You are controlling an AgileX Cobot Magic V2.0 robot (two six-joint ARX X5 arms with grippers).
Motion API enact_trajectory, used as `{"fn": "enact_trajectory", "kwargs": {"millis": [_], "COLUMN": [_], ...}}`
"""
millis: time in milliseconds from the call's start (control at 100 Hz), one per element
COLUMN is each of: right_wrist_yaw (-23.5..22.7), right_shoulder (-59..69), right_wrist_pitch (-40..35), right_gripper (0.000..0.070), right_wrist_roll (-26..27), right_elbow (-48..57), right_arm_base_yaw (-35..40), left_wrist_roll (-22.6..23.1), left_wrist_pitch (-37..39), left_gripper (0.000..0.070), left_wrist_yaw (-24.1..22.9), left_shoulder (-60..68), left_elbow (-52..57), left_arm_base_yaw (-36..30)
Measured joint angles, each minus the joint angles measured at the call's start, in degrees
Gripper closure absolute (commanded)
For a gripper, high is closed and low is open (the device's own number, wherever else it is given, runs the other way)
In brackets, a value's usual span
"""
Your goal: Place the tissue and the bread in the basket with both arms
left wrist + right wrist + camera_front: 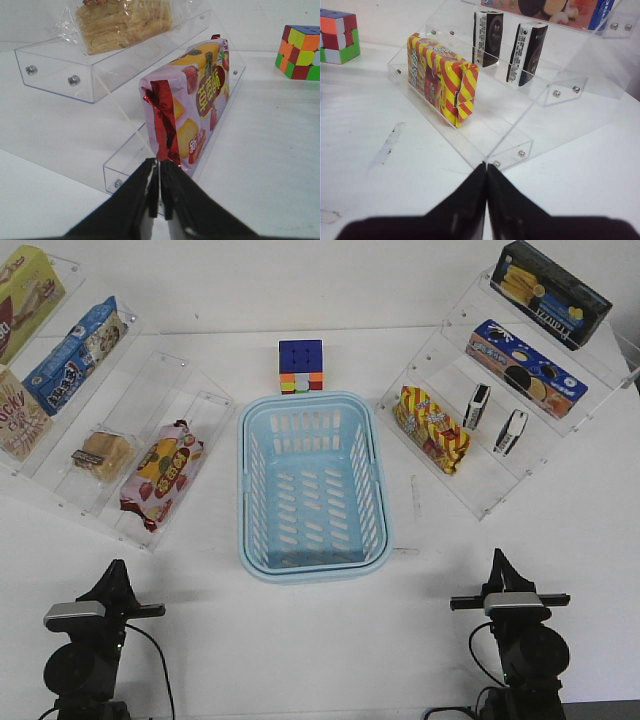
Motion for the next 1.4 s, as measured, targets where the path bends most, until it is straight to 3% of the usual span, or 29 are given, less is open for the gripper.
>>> {"fn": "enact_trajectory", "kwargs": {"millis": [540, 720, 1010, 1120, 1250, 1400], "right_wrist_yaw": [0.02, 0.13, -0.24, -1.75, -1.92, -1.18], "right_shoulder": [0.00, 0.00, 0.00, 0.00, 0.00, 1.95], "right_wrist_pitch": [0.00, 0.24, 1.05, 2.64, 2.73, -3.98], "right_gripper": [0.0700, 0.0700, 0.0700, 0.0700, 0.0700, 0.0700], "right_wrist_roll": [-0.04, -4.02, -4.70, 0.26, 12.61, 23.76], "right_elbow": [0.00, 0.00, 0.00, 0.00, 0.04, 5.70], "right_arm_base_yaw": [0.00, 0.00, 0.00, 0.00, 0.02, 0.02], "left_wrist_roll": [0.00, 0.00, 0.00, 0.00, 0.00, 0.00], "left_wrist_pitch": [0.00, 0.00, 0.00, 0.00, 0.00, 0.00], "left_gripper": [0.0699, 0.0699, 0.0699, 0.0699, 0.0699, 0.0699], "left_wrist_yaw": [0.00, 0.00, 0.00, 0.00, 0.00, 0.00], "left_shoulder": [0.00, 0.00, 0.00, 0.00, 0.00, 0.00], "left_elbow": [0.00, 0.00, 0.00, 0.00, 0.00, 0.00], "left_arm_base_yaw": [0.00, 0.00, 0.00, 0.00, 0.00, 0.00]}}
